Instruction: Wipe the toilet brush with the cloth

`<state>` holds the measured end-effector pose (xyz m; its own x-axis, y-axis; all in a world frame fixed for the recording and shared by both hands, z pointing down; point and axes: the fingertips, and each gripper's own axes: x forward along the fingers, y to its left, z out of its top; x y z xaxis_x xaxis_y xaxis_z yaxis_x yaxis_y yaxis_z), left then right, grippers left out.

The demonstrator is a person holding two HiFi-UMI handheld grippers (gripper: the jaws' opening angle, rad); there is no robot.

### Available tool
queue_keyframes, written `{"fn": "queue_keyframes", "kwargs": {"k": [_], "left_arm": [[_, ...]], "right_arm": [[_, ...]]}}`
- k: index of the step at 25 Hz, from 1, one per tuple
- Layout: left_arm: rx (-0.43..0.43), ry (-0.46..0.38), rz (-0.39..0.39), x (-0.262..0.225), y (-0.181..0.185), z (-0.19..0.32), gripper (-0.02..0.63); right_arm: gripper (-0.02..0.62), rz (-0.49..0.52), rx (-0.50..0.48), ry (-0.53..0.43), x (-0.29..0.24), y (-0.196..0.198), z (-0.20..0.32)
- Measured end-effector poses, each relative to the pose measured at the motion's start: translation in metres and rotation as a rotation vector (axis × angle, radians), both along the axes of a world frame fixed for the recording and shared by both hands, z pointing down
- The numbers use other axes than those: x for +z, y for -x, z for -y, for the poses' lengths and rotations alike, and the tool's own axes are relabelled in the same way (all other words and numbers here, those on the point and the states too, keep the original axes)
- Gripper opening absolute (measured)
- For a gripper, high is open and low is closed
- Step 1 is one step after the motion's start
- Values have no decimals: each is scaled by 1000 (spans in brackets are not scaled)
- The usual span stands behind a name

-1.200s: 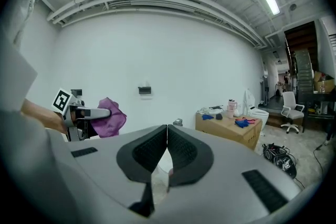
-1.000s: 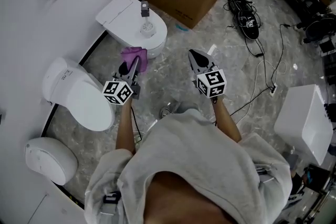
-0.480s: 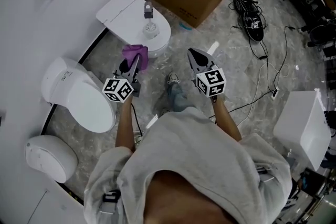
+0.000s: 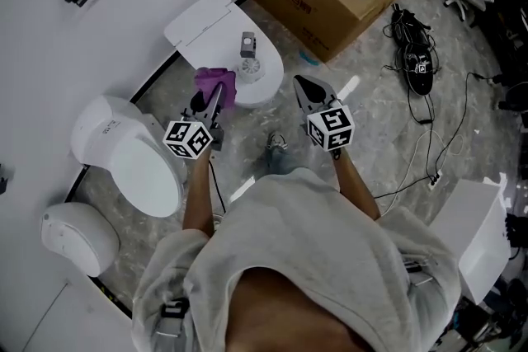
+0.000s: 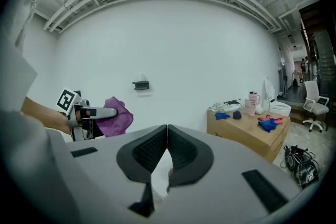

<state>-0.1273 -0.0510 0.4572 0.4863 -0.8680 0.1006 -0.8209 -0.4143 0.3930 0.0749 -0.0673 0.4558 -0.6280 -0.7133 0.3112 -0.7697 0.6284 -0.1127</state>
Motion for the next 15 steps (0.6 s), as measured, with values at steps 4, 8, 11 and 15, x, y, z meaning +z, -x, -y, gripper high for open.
{"fn": "queue_keyframes", "kwargs": {"k": [4,8,11,15], "left_arm": [[-38,15,10,2,2,41,132],[-78,28,25,4,5,72,132],[-103,37,35,6,8,90,132],[-127,50,36,11,13,105,132]], "right_arm": [[31,19,-44,10,3,8,51],[31,35,-92,20,6,17,90],[31,49,-119,29,9,25,113],[31,57,-150,43,15,35,132]]}}
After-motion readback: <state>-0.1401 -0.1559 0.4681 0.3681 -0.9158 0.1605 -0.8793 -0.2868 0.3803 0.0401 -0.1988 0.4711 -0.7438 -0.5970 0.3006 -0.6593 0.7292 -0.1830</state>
